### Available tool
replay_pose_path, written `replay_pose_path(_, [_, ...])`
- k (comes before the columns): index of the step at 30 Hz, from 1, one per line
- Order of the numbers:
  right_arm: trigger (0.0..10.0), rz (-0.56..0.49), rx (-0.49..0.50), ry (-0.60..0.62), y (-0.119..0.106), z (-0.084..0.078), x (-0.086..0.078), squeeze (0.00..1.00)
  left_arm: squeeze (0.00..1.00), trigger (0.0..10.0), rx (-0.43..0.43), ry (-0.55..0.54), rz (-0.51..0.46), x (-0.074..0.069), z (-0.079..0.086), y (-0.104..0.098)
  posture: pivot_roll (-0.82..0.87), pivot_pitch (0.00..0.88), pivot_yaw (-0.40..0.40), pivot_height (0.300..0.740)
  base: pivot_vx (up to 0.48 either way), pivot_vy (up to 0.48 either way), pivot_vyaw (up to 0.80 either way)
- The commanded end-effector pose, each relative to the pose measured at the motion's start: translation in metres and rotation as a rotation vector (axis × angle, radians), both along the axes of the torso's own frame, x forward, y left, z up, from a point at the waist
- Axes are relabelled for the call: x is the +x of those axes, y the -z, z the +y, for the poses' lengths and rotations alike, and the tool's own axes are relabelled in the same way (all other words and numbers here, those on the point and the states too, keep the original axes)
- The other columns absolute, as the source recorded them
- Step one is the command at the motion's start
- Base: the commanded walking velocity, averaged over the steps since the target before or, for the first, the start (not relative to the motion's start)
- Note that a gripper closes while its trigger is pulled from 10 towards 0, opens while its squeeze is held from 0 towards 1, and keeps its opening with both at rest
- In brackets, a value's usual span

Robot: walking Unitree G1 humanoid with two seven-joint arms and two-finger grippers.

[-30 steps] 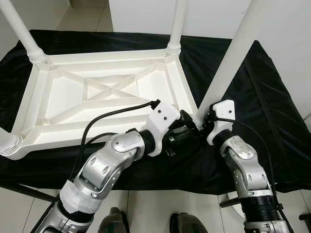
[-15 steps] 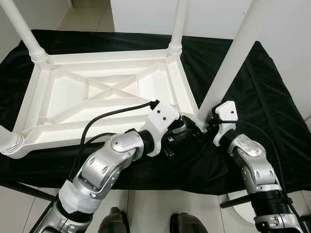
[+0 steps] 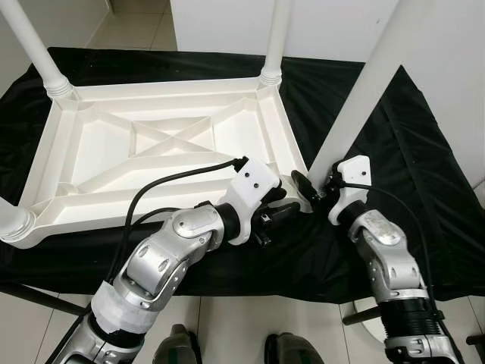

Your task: Building children table

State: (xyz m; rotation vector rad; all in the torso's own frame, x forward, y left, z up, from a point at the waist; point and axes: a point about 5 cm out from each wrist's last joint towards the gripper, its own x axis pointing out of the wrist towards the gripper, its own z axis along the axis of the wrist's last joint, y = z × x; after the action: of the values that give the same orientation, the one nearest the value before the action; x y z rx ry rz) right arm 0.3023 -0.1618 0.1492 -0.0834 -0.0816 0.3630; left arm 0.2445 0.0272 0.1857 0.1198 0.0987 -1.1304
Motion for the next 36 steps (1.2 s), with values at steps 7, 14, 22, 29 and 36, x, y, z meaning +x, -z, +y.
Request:
replay_pose_path(7, [0.0, 0.079, 0.084, 0.363, 0.009, 0.003, 0.003, 0.0, 0.0, 10.0, 0.009, 0.037, 0.013, -0.006, -0.003, 0.003, -0.02, 0.076, 0.023, 0.74, 0.0, 0.0, 0.0])
replay_pose_path(14, [4.8, 0.054, 0.167, 0.565, -0.001, 0.012, 0.008, 0.0, 0.0, 10.0, -0.007, 0.021, 0.009, -0.004, -0.004, 0.002, -0.02, 0.078, 0.027, 0.74, 0.0, 0.0, 0.0])
replay_pose_path(22, [10.0, -0.015, 0.121, 0.5, -0.012, 0.006, 0.01, 0.0, 0.0, 10.0, -0.007, 0.022, 0.008, -0.004, -0.006, 0.002, -0.03, 0.082, 0.027, 0.74, 0.0, 0.0, 0.0])
replay_pose_path(29, [10.0, -0.069, 0.157, 0.474, -0.018, 0.0, 0.003, 0.0, 0.0, 10.0, -0.024, 0.0, 0.041, -0.002, -0.005, 0.001, -0.02, 0.082, 0.017, 0.74, 0.0, 0.0, 0.0])
replay_pose_path(36, [10.0, -0.116, 0.178, 0.447, -0.018, 0.002, -0.01, 0.0, 0.0, 10.0, -0.042, -0.045, 0.016, 0.004, -0.004, -0.003, -0.02, 0.08, 0.015, 0.74, 0.0, 0.0, 0.0])
